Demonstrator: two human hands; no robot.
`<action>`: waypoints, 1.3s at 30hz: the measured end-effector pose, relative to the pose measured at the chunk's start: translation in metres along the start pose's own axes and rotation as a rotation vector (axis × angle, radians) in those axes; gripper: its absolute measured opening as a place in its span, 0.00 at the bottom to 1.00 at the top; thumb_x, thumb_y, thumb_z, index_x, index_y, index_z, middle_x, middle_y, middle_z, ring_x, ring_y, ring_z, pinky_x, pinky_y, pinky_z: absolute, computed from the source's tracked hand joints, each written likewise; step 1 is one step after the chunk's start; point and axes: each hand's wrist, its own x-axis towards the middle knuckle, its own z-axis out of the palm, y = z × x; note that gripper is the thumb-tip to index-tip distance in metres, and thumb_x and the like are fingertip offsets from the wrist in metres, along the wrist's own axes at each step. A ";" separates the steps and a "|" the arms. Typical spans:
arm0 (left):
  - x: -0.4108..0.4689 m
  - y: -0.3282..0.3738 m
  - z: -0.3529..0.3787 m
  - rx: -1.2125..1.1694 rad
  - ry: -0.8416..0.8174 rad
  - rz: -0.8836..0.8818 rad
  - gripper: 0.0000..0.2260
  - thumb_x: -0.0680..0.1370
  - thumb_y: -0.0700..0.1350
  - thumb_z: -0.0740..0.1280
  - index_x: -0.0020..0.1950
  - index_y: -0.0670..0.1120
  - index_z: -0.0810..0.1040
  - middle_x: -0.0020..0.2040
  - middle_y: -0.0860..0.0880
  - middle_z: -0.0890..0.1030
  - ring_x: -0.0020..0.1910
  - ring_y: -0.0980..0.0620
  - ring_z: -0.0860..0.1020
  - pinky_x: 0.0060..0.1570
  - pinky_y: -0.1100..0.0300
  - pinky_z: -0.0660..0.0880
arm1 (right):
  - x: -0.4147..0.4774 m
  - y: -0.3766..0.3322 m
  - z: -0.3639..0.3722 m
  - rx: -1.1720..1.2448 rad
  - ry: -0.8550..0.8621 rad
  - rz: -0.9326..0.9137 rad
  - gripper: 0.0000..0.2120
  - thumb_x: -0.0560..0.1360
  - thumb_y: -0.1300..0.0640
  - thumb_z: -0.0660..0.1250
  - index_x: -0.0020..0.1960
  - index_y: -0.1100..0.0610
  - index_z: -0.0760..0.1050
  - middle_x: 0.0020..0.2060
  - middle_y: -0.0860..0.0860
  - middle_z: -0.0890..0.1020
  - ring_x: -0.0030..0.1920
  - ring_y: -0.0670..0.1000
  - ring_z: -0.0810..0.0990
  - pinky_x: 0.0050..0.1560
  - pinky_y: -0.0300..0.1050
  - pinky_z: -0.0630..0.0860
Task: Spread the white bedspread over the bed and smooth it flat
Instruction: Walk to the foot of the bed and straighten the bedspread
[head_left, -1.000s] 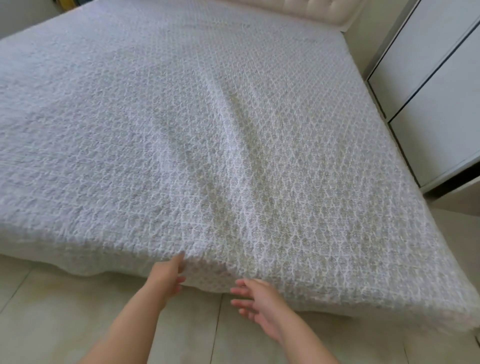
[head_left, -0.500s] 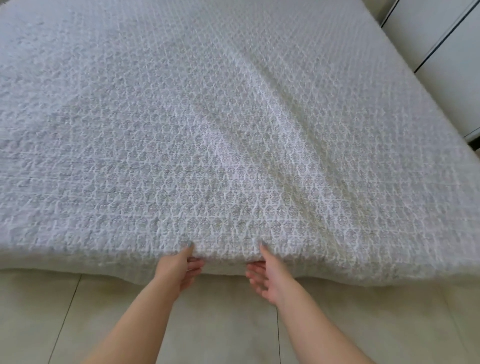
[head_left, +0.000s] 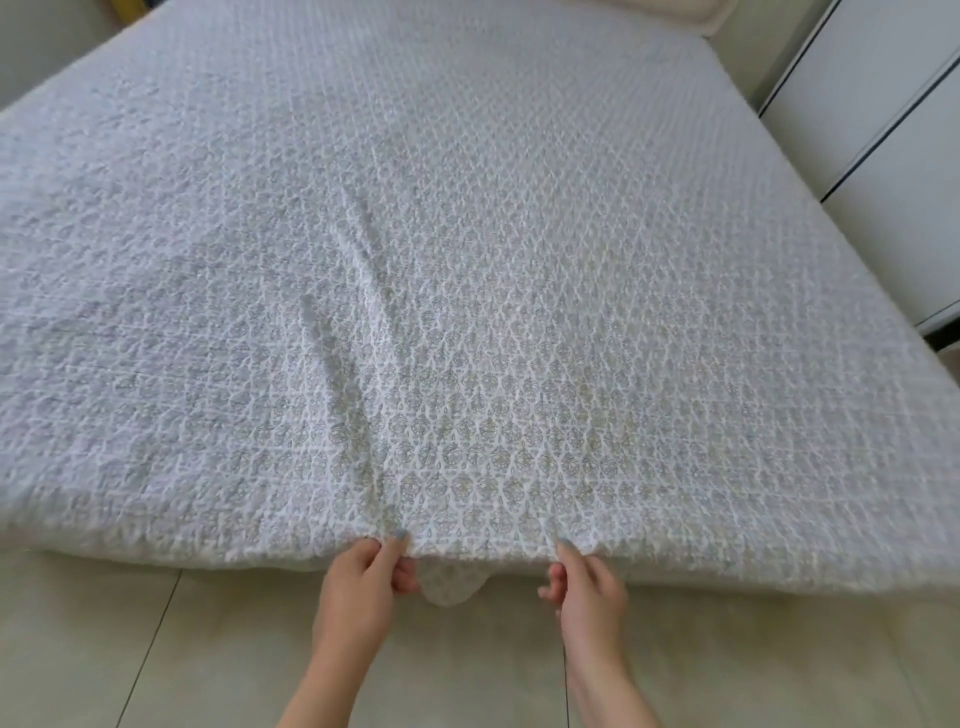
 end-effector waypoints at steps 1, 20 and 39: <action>-0.006 -0.004 -0.001 -0.038 0.007 -0.013 0.17 0.77 0.51 0.67 0.34 0.39 0.79 0.28 0.46 0.81 0.33 0.46 0.79 0.43 0.48 0.74 | -0.003 0.003 -0.003 -0.005 -0.015 -0.003 0.16 0.78 0.55 0.64 0.35 0.62 0.74 0.27 0.54 0.75 0.30 0.52 0.75 0.36 0.43 0.70; 0.030 0.009 -0.016 0.147 -0.291 -0.237 0.09 0.81 0.47 0.62 0.55 0.43 0.77 0.52 0.47 0.82 0.41 0.51 0.78 0.39 0.59 0.71 | 0.016 0.000 0.009 -0.128 -0.086 0.193 0.13 0.80 0.57 0.60 0.42 0.63 0.75 0.28 0.54 0.77 0.29 0.50 0.74 0.28 0.40 0.67; 0.173 -0.003 -0.302 -0.175 0.123 -0.284 0.28 0.75 0.64 0.62 0.55 0.39 0.79 0.51 0.44 0.82 0.45 0.46 0.80 0.44 0.53 0.73 | -0.109 0.016 0.340 -0.197 -0.632 0.270 0.12 0.81 0.51 0.57 0.48 0.58 0.74 0.36 0.53 0.79 0.31 0.49 0.76 0.32 0.40 0.72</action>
